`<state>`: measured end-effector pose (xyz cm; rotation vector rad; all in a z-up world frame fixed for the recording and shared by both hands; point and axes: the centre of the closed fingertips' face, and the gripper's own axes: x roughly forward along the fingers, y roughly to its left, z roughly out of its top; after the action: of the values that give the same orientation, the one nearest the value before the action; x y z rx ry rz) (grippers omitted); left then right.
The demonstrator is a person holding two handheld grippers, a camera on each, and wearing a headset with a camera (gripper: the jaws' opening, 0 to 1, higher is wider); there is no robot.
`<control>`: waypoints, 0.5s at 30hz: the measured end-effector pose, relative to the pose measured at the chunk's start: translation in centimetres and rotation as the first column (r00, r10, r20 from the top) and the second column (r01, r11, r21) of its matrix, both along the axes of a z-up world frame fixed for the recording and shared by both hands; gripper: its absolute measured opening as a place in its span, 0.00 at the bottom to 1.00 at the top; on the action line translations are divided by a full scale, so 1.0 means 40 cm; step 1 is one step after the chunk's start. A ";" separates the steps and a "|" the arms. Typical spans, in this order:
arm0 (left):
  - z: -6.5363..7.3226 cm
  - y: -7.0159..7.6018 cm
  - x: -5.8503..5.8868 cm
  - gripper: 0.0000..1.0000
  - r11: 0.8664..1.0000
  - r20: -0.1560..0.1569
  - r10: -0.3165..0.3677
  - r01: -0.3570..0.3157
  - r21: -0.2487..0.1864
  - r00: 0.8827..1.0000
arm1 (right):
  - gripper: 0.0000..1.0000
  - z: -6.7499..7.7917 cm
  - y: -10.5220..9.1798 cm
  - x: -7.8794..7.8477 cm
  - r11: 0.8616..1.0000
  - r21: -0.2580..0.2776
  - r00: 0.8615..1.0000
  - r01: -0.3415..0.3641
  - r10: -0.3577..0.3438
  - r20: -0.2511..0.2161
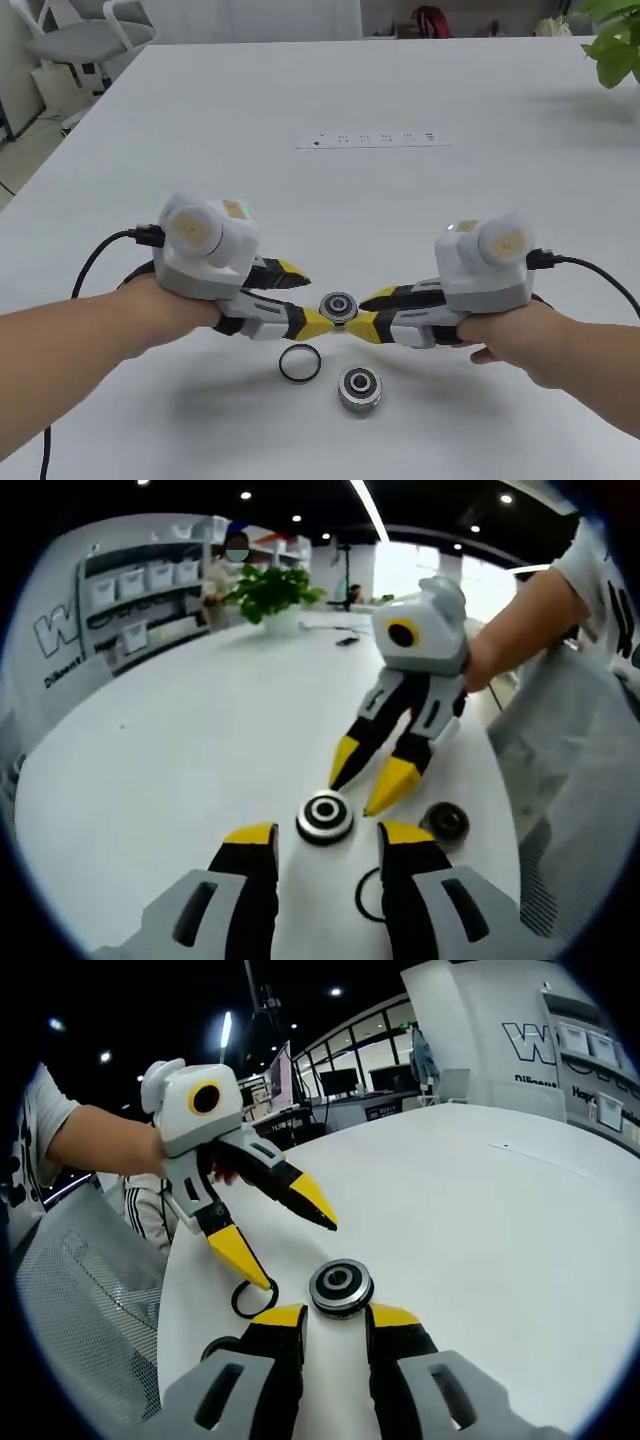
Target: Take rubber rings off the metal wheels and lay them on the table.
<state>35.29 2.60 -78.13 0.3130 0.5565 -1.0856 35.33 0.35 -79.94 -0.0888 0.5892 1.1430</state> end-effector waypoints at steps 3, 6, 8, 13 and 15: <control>-0.005 -0.008 -0.002 0.37 1.000 -0.008 -0.004 0.004 0.001 1.000 | 0.21 -0.002 -0.003 -0.001 1.000 0.003 1.000 0.002 -0.002 -0.003; -0.008 -0.016 0.002 0.35 1.000 -0.018 0.004 -0.005 -0.012 1.000 | 0.22 -0.002 -0.007 -0.002 1.000 0.000 1.000 0.003 -0.003 0.000; -0.012 -0.020 0.005 0.33 1.000 -0.021 0.005 -0.005 -0.011 1.000 | 0.22 0.000 -0.008 -0.003 1.000 0.006 1.000 0.005 -0.005 -0.004; -0.019 -0.033 0.014 0.26 1.000 -0.022 0.008 -0.008 -0.003 1.000 | 0.22 -0.003 -0.011 -0.006 1.000 0.005 1.000 0.003 -0.003 -0.006; -0.018 -0.039 0.012 0.25 1.000 -0.025 0.005 -0.005 -0.007 1.000 | 0.22 -0.005 -0.012 -0.008 1.000 0.002 1.000 0.001 -0.001 -0.006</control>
<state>35.77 1.05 -78.85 0.2921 0.5752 -1.0878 34.99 -0.12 -80.15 -0.0832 0.5932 1.1430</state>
